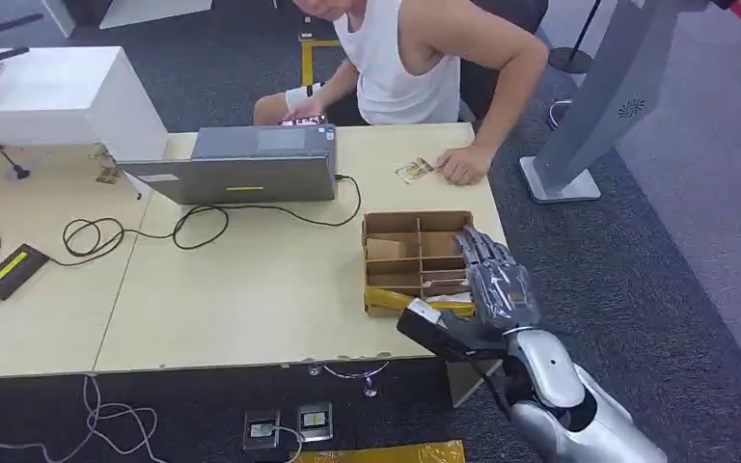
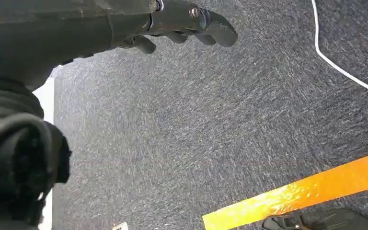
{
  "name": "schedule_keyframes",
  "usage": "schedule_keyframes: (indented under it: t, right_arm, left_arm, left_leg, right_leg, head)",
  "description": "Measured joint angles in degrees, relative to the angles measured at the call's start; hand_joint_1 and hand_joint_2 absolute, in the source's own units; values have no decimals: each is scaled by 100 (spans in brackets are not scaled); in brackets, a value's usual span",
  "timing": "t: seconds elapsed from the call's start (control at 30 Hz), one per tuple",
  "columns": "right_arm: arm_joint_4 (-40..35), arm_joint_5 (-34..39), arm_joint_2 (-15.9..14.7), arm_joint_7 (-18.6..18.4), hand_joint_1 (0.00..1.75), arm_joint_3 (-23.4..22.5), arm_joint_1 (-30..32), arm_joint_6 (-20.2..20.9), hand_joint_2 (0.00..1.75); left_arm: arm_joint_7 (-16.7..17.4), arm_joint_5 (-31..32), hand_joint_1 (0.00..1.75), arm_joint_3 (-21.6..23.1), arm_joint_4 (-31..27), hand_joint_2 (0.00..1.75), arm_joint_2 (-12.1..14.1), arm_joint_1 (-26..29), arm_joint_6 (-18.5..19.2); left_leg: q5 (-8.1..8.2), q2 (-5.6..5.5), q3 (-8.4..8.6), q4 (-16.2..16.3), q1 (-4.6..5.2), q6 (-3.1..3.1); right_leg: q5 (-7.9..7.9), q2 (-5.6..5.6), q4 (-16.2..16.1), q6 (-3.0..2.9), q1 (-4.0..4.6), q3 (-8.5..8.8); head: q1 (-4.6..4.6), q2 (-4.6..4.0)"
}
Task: Pass the card to the sensor for recognition and then transmit it.
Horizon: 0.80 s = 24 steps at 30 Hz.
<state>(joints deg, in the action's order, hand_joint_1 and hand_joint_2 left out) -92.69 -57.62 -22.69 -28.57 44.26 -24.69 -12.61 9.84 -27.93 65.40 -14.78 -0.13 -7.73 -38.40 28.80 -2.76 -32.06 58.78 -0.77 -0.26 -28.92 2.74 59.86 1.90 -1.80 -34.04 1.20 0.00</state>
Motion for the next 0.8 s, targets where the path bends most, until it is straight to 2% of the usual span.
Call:
schedule_keyframes:
  t: [0.47,0.8]
  right_arm:
    - [553,-6,164,138,0,265,-510,343,175]
    - [1272,160,470,312,0,511,-763,343,175]
  left_arm:
    - [-22,-140,0,0,0,0,2,-2,-15]
    - [-20,-140,0,0,0,0,28,-24,-9]
  left_leg:
    - [0,-3,-5,-1,-1,0]
    - [-1,-5,-4,0,-1,0]
  right_leg:
    - [0,-3,1,0,0,0]
    - [0,-3,2,0,1,-1]
  head:
    - [0,0]
    - [0,0]
